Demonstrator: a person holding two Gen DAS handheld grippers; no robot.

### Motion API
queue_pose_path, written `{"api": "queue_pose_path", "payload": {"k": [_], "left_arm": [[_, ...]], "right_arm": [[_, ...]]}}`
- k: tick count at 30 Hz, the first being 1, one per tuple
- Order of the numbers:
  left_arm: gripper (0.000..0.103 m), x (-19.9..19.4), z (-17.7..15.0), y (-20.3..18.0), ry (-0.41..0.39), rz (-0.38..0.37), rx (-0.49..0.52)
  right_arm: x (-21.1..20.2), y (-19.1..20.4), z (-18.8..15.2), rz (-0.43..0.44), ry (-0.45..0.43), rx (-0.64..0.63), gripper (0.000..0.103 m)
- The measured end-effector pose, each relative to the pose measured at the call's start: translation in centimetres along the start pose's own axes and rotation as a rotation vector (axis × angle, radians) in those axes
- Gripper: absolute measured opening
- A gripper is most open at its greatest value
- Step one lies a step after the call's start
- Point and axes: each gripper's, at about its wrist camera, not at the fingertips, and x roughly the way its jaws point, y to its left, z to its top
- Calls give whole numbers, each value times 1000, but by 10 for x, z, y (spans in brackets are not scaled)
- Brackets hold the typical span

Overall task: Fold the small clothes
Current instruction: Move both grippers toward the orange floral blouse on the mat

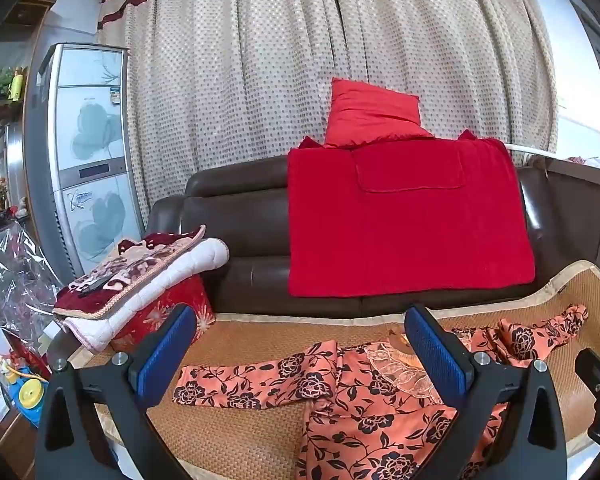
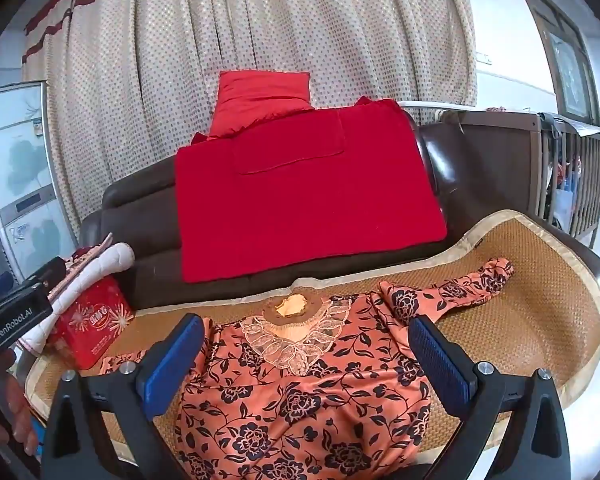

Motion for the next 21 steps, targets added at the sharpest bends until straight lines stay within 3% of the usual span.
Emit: {"api": "queue_pose_path", "payload": {"k": [21], "left_arm": [[103,23,-4,-12,26,-13,19]], "right_arm": [[20,-7,-1,-31,7,10,103]]}}
